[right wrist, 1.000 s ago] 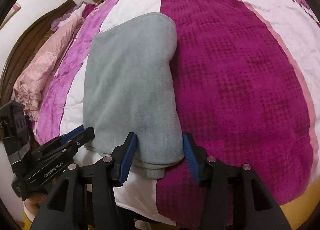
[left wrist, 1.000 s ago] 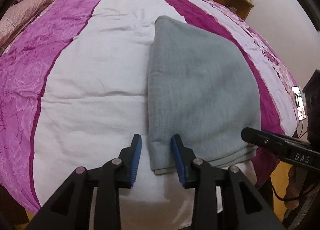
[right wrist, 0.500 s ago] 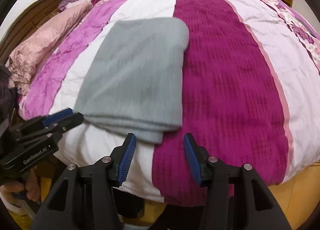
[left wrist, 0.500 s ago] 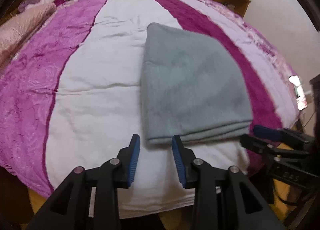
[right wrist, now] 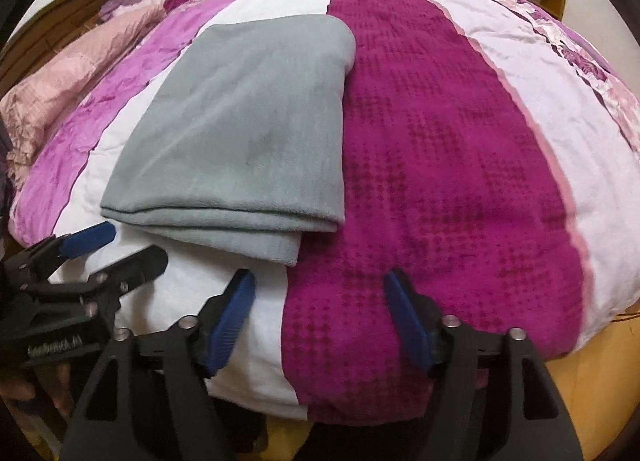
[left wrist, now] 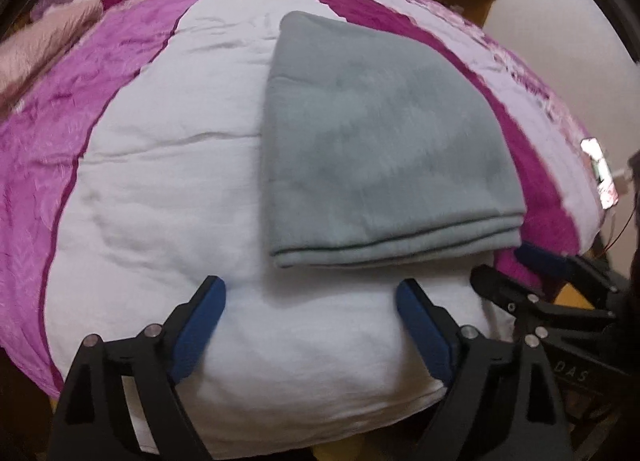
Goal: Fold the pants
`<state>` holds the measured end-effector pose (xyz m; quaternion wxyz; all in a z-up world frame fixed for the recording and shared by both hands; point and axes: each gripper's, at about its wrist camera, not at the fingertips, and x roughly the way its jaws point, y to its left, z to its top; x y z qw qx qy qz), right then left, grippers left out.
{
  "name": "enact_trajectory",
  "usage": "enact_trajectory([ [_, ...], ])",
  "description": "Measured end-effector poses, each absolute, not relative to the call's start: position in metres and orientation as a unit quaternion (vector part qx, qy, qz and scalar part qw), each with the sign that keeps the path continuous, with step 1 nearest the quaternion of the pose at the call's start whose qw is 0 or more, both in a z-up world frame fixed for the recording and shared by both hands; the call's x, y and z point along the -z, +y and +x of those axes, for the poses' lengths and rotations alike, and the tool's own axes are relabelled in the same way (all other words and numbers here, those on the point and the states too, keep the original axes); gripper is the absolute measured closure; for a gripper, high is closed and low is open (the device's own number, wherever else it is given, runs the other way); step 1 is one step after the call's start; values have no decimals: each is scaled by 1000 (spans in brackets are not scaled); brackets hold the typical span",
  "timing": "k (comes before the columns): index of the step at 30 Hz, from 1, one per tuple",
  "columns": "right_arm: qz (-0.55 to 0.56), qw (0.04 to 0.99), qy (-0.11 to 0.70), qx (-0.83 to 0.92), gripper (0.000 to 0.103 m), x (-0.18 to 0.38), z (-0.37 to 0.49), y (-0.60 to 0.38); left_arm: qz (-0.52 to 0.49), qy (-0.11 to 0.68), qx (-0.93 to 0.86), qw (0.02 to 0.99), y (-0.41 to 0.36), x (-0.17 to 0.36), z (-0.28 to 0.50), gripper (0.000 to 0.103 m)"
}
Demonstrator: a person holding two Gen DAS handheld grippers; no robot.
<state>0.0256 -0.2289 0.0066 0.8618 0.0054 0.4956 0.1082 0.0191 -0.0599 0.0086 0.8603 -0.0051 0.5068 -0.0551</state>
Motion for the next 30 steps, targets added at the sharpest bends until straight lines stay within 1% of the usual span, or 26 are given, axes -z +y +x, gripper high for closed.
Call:
enact_trajectory([
  [5,12,864,491,-108,33,-5,27,-228,-11,507,47,861,-60,-6,20,12],
  [30,11,866,488,-106,32,-2,32,-227,-18,503,47,863,-55,-5,20,12],
])
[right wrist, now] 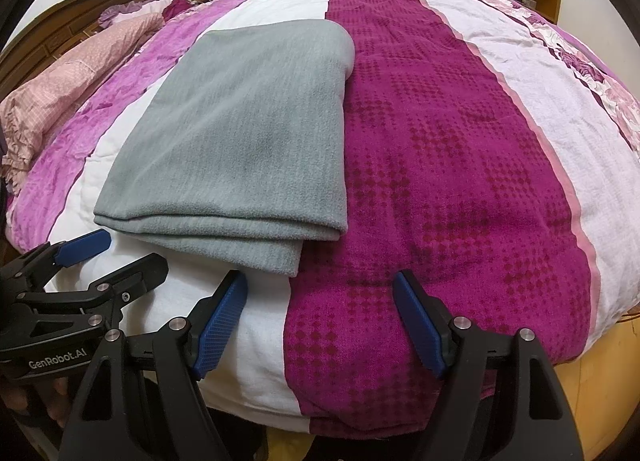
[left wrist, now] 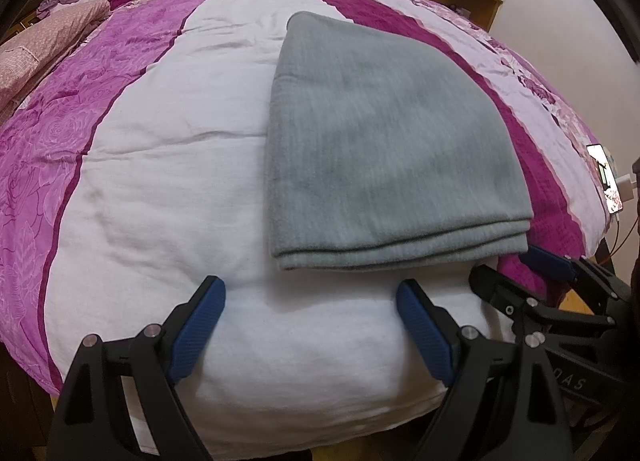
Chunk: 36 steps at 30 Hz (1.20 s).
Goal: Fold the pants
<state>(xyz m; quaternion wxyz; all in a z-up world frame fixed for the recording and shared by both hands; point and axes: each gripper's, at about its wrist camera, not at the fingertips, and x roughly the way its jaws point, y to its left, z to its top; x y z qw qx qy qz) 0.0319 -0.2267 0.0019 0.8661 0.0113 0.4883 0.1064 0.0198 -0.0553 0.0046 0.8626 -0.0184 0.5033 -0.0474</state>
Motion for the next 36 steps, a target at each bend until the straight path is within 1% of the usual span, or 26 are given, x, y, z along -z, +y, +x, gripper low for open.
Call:
enact_trajectory([
  [12,12,867,487,-106,32,-1,30,-228,-44,505,51,861,-52,-6,20,10],
  [36,12,867,486,-106,32,-2,30,-229,-42,503,50,862,-53,-7,19,10],
])
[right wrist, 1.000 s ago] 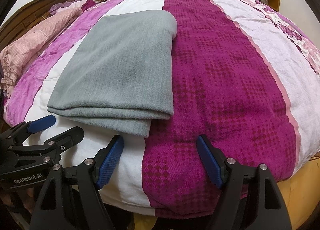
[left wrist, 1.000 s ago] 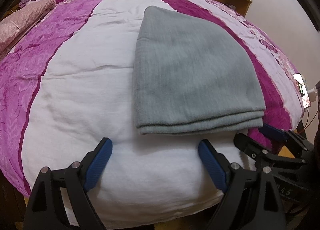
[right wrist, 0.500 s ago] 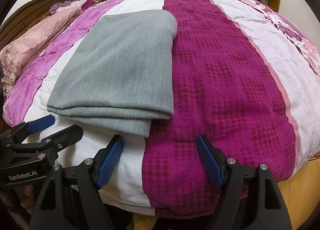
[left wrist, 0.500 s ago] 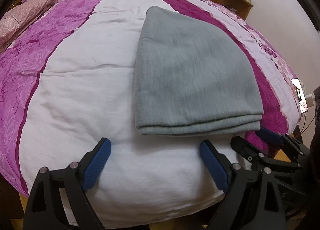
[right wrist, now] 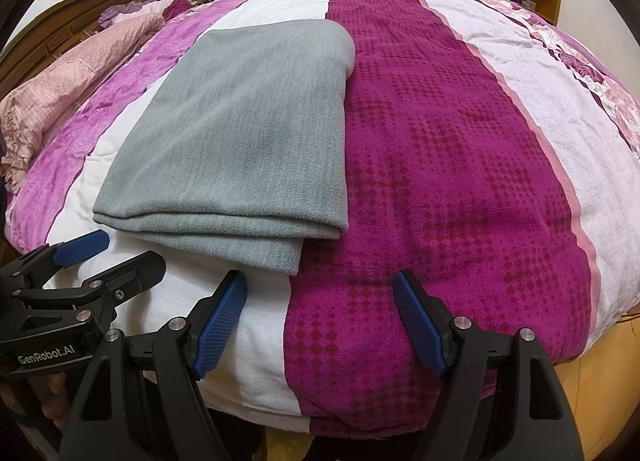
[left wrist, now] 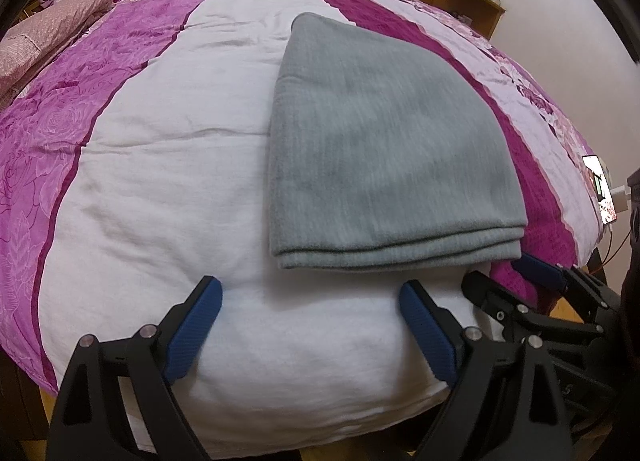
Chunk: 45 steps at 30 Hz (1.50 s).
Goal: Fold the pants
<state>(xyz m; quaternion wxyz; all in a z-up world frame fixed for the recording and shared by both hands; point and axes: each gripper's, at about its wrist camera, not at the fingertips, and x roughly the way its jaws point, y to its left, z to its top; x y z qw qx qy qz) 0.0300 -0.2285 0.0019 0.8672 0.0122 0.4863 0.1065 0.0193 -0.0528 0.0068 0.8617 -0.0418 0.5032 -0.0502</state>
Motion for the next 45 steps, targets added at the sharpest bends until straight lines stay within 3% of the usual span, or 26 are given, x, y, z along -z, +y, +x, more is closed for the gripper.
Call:
enact_trajectory([
  [45,8,867,487,-104,32,0,31,-230,-26,510,54,858,-55,-6,19,10],
])
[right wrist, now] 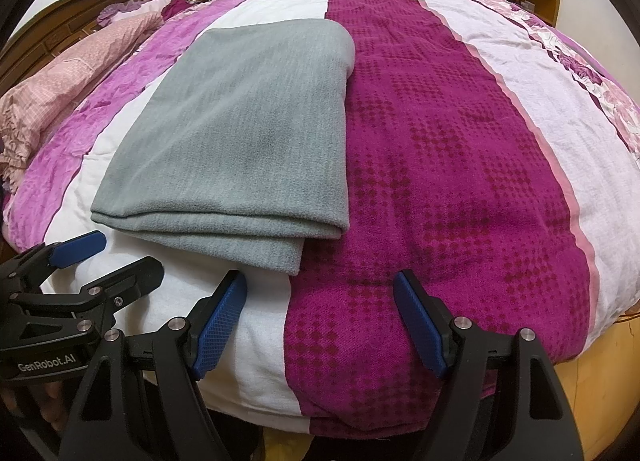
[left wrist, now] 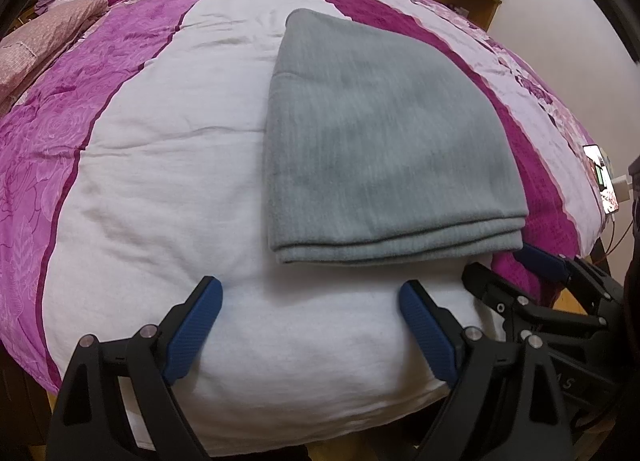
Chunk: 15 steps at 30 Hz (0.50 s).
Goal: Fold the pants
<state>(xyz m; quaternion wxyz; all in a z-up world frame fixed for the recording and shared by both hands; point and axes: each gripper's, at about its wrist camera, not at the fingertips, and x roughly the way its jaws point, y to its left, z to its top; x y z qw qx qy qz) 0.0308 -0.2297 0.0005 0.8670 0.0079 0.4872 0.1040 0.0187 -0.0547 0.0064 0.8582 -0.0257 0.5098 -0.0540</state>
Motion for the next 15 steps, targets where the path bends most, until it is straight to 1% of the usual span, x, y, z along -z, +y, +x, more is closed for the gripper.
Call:
enact_trajectory([
  [15,7,867,487,-104,32,0,32,-230,-26,509,54,859,-54,-6,19,10],
])
